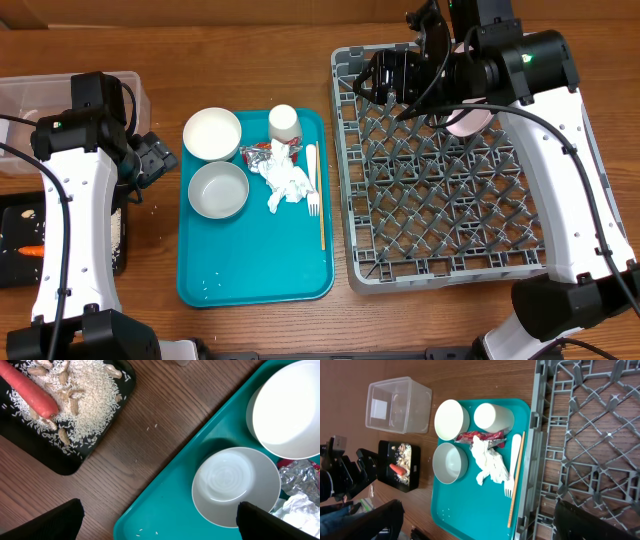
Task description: Sort waste into correct bins and load items into the dishwasher rack
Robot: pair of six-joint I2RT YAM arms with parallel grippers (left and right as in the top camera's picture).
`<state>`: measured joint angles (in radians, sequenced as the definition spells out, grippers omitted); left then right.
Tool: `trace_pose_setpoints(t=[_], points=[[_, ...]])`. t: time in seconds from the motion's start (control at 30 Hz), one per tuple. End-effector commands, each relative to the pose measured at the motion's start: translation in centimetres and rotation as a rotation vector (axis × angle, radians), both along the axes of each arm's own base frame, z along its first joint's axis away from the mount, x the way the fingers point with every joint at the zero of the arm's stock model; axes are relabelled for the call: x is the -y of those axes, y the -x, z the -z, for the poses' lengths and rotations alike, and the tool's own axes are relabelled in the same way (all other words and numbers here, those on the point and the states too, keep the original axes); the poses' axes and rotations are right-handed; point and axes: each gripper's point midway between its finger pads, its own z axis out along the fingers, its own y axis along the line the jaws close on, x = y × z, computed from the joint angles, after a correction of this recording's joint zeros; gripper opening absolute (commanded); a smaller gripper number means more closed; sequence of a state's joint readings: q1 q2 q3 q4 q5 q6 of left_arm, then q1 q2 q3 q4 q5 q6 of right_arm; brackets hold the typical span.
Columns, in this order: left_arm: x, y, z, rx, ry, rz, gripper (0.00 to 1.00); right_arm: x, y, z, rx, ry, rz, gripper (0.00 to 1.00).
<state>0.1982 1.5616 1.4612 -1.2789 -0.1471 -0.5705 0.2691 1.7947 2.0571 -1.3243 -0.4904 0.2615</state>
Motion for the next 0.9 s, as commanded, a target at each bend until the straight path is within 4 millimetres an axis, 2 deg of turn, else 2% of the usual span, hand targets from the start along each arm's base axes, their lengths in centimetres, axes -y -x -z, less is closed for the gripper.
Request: trace_pose_setpoints(t=[0.0, 0.37, 0.57, 0.6, 0.73, 0.8, 0.87], points=[[-0.3, -0.4, -0.9, 0.03, -0.017, -0.011, 1.0, 0.1, 0.0, -1.0, 0.031, -0.005, 0.004, 1.0], [-0.2, -0.5, -0.9, 0.037, -0.011, -0.018, 1.0, 0.1, 0.0, -1.0, 0.031, -0.005, 0.004, 1.0], [1.0, -4.0, -1.7, 0.195, 0.078, -0.034, 1.0, 0.1, 0.0, -1.0, 0.031, -0.005, 0.004, 1.0], [1.5, -4.2, -1.7, 0.203, 0.104, -0.026, 1.0, 0.1, 0.0, -1.0, 0.031, -0.005, 0.004, 1.0], [4.0, -2.5, -1.0, 0.131, 0.242, 0.001, 1.0, 0.1, 0.0, -1.0, 0.031, -0.005, 0.004, 1.0], [6.2, -1.9, -0.9, 0.108, 0.354, 0.038, 1.0, 0.1, 0.0, -1.0, 0.031, -0.005, 0.004, 1.0], [8.6, -2.2, -1.1, 0.125, 0.431, 0.19, 1.0, 0.1, 0.0, -1.0, 0.031, -0.005, 0.004, 1.0]])
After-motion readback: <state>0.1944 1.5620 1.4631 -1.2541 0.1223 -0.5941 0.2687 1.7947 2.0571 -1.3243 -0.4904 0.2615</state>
